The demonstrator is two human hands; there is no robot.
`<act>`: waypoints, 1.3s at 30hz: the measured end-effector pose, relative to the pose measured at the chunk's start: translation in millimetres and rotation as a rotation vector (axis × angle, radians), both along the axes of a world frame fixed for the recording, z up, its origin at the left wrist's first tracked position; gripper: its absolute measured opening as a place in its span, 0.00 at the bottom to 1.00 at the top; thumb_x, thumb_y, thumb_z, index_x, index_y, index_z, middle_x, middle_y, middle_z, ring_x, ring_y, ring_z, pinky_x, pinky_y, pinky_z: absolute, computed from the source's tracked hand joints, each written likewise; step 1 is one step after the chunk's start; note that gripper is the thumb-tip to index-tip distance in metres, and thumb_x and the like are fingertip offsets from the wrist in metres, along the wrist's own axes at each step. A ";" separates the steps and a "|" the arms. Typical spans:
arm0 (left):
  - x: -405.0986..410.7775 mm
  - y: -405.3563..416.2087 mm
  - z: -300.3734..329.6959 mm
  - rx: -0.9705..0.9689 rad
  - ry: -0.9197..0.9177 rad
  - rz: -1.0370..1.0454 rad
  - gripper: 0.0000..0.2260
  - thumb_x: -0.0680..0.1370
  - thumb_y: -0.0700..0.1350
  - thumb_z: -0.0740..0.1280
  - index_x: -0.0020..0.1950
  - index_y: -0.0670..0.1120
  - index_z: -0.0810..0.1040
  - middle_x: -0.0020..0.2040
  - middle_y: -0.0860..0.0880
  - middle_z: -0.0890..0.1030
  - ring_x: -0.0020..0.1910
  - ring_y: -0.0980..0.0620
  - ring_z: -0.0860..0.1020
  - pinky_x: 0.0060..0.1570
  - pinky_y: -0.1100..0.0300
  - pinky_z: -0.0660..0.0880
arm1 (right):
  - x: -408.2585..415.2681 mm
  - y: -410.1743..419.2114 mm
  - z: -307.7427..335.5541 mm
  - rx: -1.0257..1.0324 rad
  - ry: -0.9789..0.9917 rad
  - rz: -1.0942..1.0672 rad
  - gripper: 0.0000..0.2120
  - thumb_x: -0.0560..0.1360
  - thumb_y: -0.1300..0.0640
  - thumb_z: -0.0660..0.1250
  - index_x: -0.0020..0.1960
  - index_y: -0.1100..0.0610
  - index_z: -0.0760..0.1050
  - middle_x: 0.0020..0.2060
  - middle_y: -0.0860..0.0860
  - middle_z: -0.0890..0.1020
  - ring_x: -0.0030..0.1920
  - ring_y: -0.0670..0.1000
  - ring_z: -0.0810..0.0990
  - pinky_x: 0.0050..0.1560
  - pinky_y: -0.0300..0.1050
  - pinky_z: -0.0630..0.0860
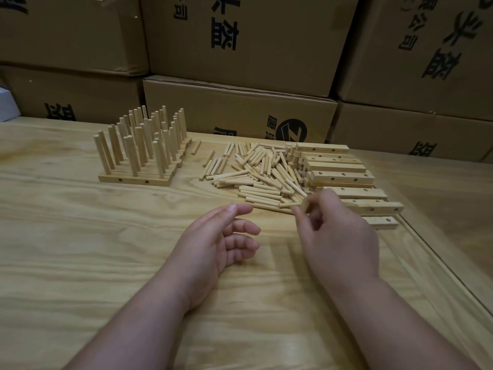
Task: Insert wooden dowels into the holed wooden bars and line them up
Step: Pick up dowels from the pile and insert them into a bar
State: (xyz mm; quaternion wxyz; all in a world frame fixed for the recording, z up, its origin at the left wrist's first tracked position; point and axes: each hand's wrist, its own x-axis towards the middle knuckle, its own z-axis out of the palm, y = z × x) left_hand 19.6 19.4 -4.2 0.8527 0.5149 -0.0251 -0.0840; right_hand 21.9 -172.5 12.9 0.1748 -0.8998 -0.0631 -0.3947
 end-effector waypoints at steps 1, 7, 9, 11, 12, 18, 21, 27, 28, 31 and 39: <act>0.3 -0.1 0.0 -0.001 0.007 -0.006 0.24 0.72 0.55 0.66 0.63 0.41 0.79 0.45 0.41 0.84 0.38 0.47 0.82 0.39 0.56 0.81 | -3.3 7.9 -0.8 -0.011 -0.073 0.077 0.09 0.74 0.51 0.74 0.44 0.51 0.74 0.29 0.44 0.76 0.26 0.51 0.76 0.25 0.46 0.75; 1.4 1.0 -0.7 -0.036 0.041 0.011 0.25 0.71 0.53 0.68 0.64 0.41 0.79 0.49 0.41 0.86 0.45 0.45 0.84 0.47 0.51 0.82 | -12.1 34.2 -10.4 -0.059 -0.249 0.578 0.07 0.73 0.55 0.76 0.45 0.57 0.80 0.35 0.47 0.83 0.34 0.48 0.81 0.31 0.47 0.78; 2.3 2.0 0.2 -0.070 0.050 0.027 0.24 0.72 0.52 0.68 0.64 0.41 0.79 0.53 0.39 0.86 0.48 0.45 0.85 0.48 0.49 0.83 | -11.3 34.2 -11.4 -0.041 -0.216 0.636 0.09 0.73 0.54 0.75 0.46 0.55 0.77 0.35 0.46 0.82 0.35 0.47 0.81 0.30 0.47 0.77; 3.0 1.9 1.9 -0.110 0.060 0.054 0.22 0.74 0.50 0.67 0.65 0.41 0.78 0.56 0.38 0.85 0.51 0.44 0.85 0.55 0.44 0.81 | -9.3 31.2 -12.3 -0.006 -0.146 0.654 0.10 0.72 0.53 0.74 0.46 0.54 0.75 0.35 0.45 0.82 0.34 0.45 0.80 0.30 0.46 0.77; 3.9 1.8 2.3 -0.133 0.070 0.081 0.20 0.76 0.49 0.66 0.65 0.41 0.78 0.56 0.39 0.85 0.51 0.44 0.84 0.58 0.43 0.80 | -8.2 29.1 -13.2 0.017 -0.104 0.650 0.09 0.72 0.52 0.74 0.46 0.54 0.75 0.35 0.45 0.81 0.34 0.43 0.79 0.30 0.45 0.76; 8.7 4.8 1.2 -0.249 0.115 0.193 0.13 0.76 0.46 0.68 0.60 0.46 0.80 0.43 0.47 0.86 0.36 0.53 0.84 0.36 0.59 0.82 | 5.0 11.7 -15.7 0.215 0.156 0.651 0.11 0.75 0.46 0.65 0.47 0.53 0.75 0.39 0.42 0.78 0.41 0.46 0.79 0.38 0.48 0.76; 9.2 3.9 -0.2 -0.240 0.116 0.199 0.12 0.78 0.46 0.68 0.61 0.48 0.81 0.42 0.47 0.86 0.36 0.53 0.84 0.36 0.58 0.82 | 20.9 1.6 -16.6 0.226 0.232 0.447 0.11 0.76 0.46 0.63 0.54 0.50 0.76 0.49 0.41 0.78 0.53 0.44 0.77 0.52 0.50 0.77; 8.8 2.5 -0.7 -0.210 0.088 0.200 0.15 0.74 0.48 0.69 0.60 0.50 0.81 0.41 0.47 0.85 0.35 0.54 0.83 0.36 0.60 0.81 | 38.3 -4.4 -30.9 0.061 0.521 0.267 0.21 0.77 0.48 0.65 0.69 0.41 0.71 0.73 0.39 0.64 0.75 0.45 0.61 0.74 0.48 0.60; 8.4 2.1 -0.7 -0.202 0.084 0.196 0.14 0.75 0.47 0.69 0.60 0.50 0.81 0.41 0.47 0.85 0.35 0.54 0.83 0.37 0.60 0.80 | 39.2 -2.7 -32.1 0.035 0.542 0.260 0.23 0.76 0.46 0.64 0.71 0.40 0.69 0.75 0.40 0.61 0.76 0.47 0.58 0.74 0.49 0.58; 7.2 1.2 0.1 -0.186 0.094 0.197 0.10 0.80 0.46 0.66 0.60 0.50 0.81 0.41 0.47 0.85 0.36 0.54 0.82 0.37 0.61 0.79 | 42.6 -0.2 -34.9 -0.049 0.624 0.188 0.27 0.77 0.41 0.60 0.75 0.39 0.62 0.79 0.43 0.55 0.78 0.52 0.53 0.76 0.56 0.54; 6.3 -0.6 2.6 -0.171 0.103 0.207 0.08 0.81 0.46 0.65 0.59 0.51 0.82 0.41 0.48 0.85 0.35 0.54 0.82 0.35 0.62 0.79 | 43.1 -1.2 -35.7 -0.026 0.566 0.212 0.25 0.80 0.50 0.60 0.76 0.41 0.62 0.73 0.41 0.66 0.72 0.48 0.59 0.73 0.50 0.56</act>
